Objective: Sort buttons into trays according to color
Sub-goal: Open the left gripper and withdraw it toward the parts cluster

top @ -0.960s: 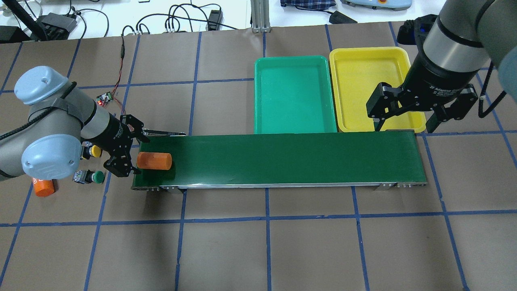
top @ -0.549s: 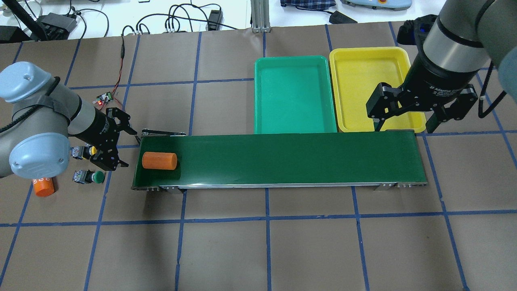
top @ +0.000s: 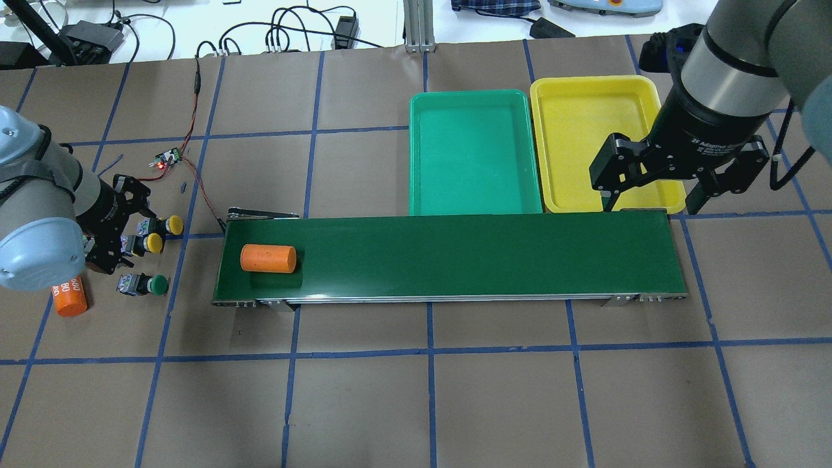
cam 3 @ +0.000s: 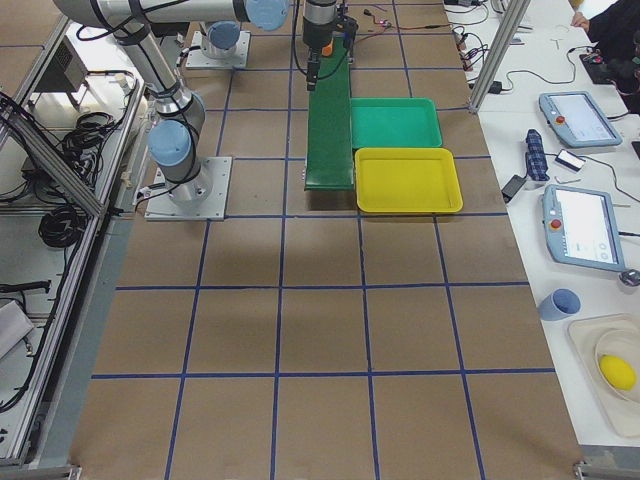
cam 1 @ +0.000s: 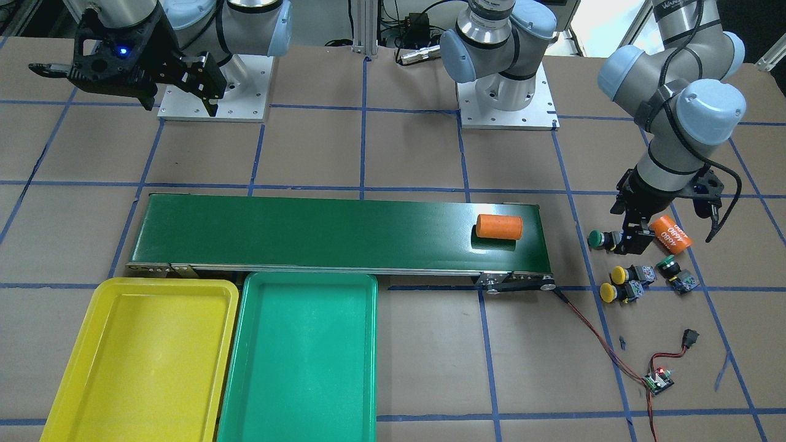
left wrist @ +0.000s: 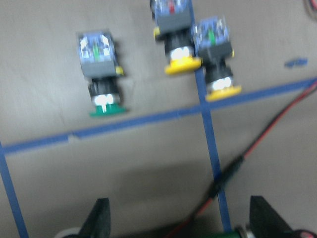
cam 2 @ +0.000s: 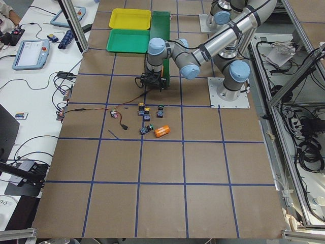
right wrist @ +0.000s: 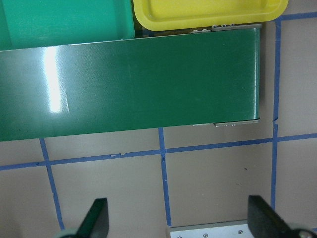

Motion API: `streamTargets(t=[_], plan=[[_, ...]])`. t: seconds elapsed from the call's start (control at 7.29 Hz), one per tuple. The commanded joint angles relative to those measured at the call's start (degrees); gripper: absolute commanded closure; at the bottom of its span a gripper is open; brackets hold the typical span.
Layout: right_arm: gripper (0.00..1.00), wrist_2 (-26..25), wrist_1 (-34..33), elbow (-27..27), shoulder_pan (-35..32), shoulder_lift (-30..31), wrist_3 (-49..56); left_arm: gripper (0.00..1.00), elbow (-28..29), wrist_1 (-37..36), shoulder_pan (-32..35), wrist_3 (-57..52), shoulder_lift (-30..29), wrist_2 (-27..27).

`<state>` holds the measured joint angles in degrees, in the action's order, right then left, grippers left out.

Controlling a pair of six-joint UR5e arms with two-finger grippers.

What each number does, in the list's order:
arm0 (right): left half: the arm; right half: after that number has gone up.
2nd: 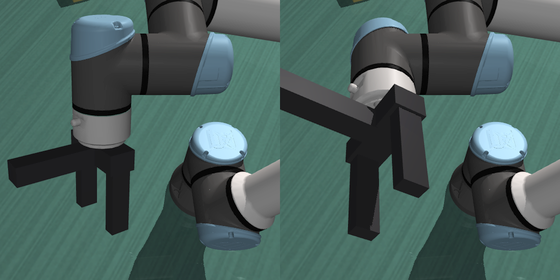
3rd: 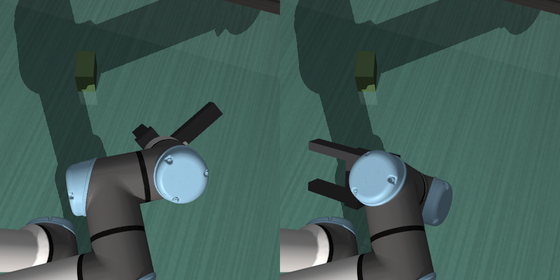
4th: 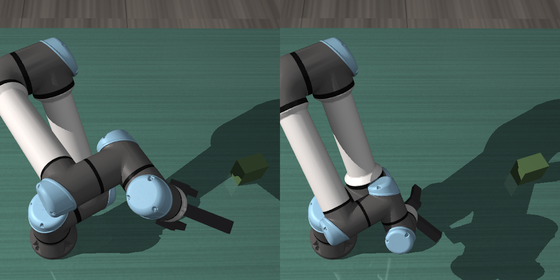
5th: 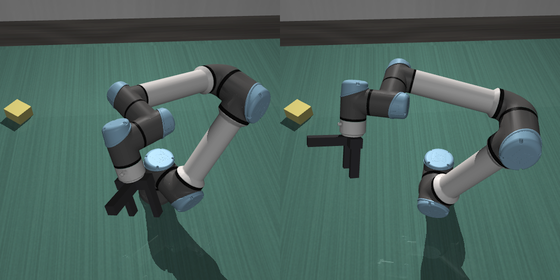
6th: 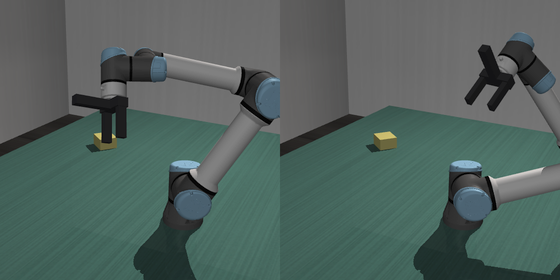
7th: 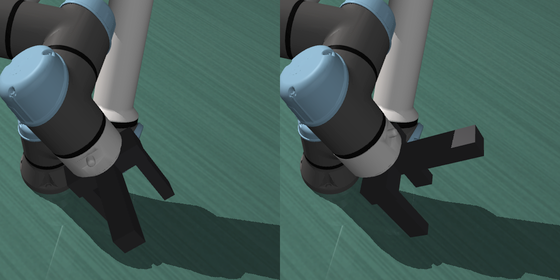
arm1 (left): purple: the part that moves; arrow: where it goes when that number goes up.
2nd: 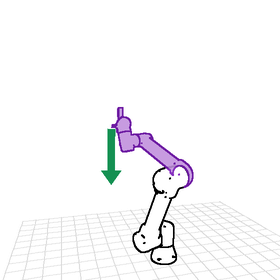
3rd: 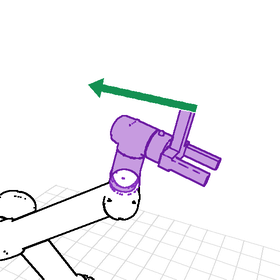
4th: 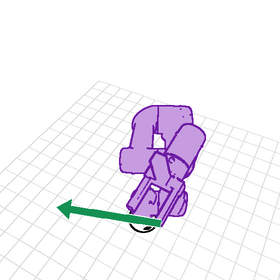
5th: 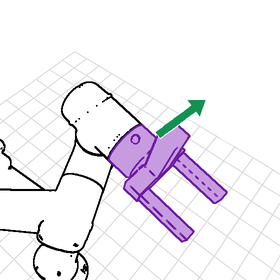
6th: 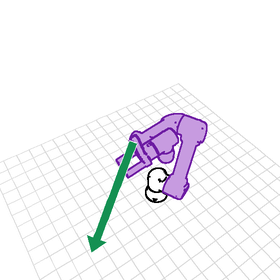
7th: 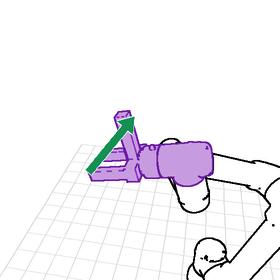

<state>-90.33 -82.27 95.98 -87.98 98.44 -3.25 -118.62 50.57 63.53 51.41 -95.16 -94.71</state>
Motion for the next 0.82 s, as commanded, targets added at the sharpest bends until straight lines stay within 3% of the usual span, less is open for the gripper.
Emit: streamTargets(t=[0.0, 0.27, 0.55, 0.69], plan=[[0.0, -0.02, 0.01, 0.0, 0.0, 0.0, 0.0, 0.15, -0.29, -0.3, -4.27, -0.87, -1.25, -0.82], [0.0, 0.06, 0.09, 0.0, 0.0, 0.09, -0.09, 0.18, -0.21, -0.39, -8.14, -7.76, -2.22, -0.91], [0.0, -0.02, 0.09, 0.09, 0.0, 0.09, -0.09, 0.31, 0.23, -0.3, -15.42, -27.32, -2.84, -0.91], [0.0, -0.02, 0.09, 0.09, 0.0, 0.09, -0.09, 0.28, 0.32, -0.39, -17.1, -32.03, -2.84, -1.0]])
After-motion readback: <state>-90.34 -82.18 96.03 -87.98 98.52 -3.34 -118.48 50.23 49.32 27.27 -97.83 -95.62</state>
